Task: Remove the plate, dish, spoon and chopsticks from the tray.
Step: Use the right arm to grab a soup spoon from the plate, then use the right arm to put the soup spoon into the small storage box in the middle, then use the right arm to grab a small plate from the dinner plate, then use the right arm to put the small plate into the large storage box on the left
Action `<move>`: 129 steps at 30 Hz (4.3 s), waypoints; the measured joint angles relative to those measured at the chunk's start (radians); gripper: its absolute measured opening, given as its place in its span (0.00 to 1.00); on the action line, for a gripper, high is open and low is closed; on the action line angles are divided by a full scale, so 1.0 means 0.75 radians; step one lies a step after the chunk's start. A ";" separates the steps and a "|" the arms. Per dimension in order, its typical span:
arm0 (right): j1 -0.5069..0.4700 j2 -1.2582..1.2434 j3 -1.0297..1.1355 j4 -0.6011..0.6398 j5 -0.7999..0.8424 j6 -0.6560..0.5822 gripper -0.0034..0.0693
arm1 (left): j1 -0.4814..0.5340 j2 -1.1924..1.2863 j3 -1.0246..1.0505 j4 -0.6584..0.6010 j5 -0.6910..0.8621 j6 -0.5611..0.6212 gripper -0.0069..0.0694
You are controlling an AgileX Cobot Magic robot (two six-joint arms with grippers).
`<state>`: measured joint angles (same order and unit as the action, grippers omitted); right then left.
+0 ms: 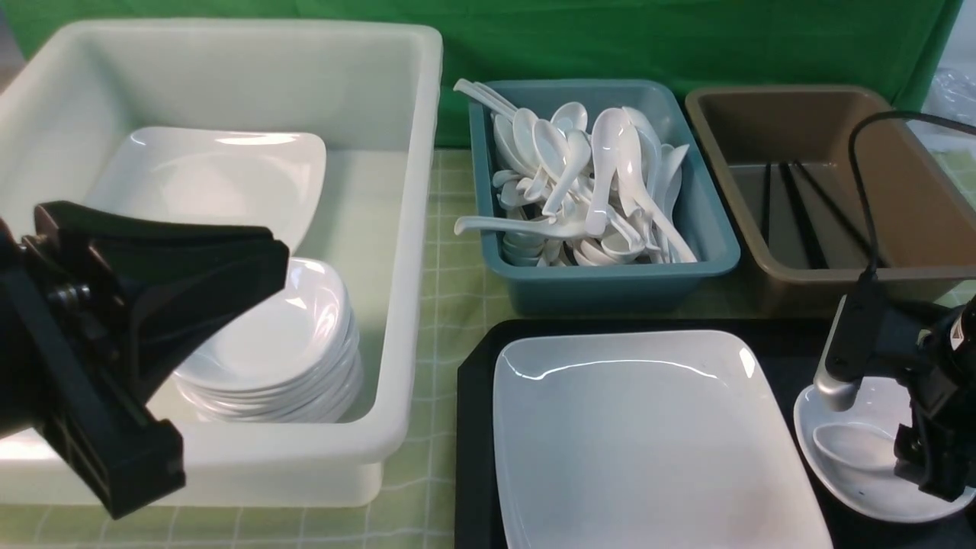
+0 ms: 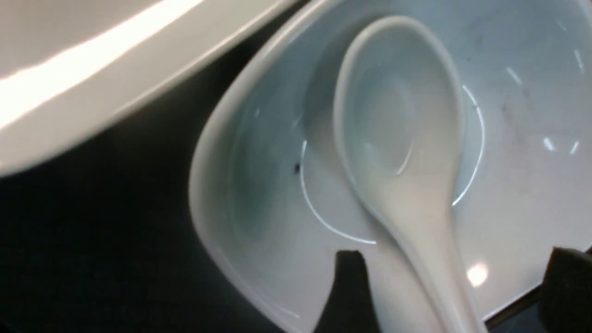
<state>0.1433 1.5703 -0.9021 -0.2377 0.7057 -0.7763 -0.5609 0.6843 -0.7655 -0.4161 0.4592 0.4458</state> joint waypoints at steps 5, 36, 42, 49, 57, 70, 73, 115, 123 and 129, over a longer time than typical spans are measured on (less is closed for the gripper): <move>0.000 0.057 0.000 -0.013 -0.005 -0.038 0.79 | 0.000 0.000 0.000 0.000 0.000 0.001 0.12; 0.141 -0.058 -0.324 0.236 0.212 0.171 0.38 | 0.000 0.000 0.000 -0.002 0.004 0.001 0.12; 0.189 0.032 -0.681 0.665 -0.005 0.588 0.38 | 0.000 0.000 0.000 -0.005 -0.035 0.001 0.12; 0.181 0.453 -1.025 0.738 -0.371 0.835 0.40 | 0.000 0.000 0.000 -0.004 -0.096 0.001 0.12; 0.146 0.577 -1.136 0.659 -0.336 0.905 0.78 | 0.000 0.000 0.000 -0.004 -0.095 0.001 0.12; 0.304 0.081 -0.605 0.069 0.606 0.783 0.70 | 0.000 0.000 0.000 0.088 -0.068 0.001 0.12; 0.305 0.040 -0.338 0.038 0.567 0.696 0.79 | 0.000 0.000 0.000 0.090 -0.065 0.001 0.12; 0.960 -0.150 -0.697 -0.103 0.338 0.962 0.14 | 0.000 -0.078 -0.047 0.555 0.144 -0.377 0.12; 1.237 0.330 -1.162 -0.087 0.047 0.747 0.14 | -0.001 -0.393 -0.122 0.879 0.538 -0.637 0.12; 1.242 0.651 -1.354 -0.090 -0.039 0.585 0.15 | -0.001 -0.536 -0.123 0.893 0.632 -0.674 0.12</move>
<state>1.0751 2.0585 -1.9177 -0.3052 0.6765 -0.3372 -0.5615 0.2826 -0.8581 0.2535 0.9331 -0.0594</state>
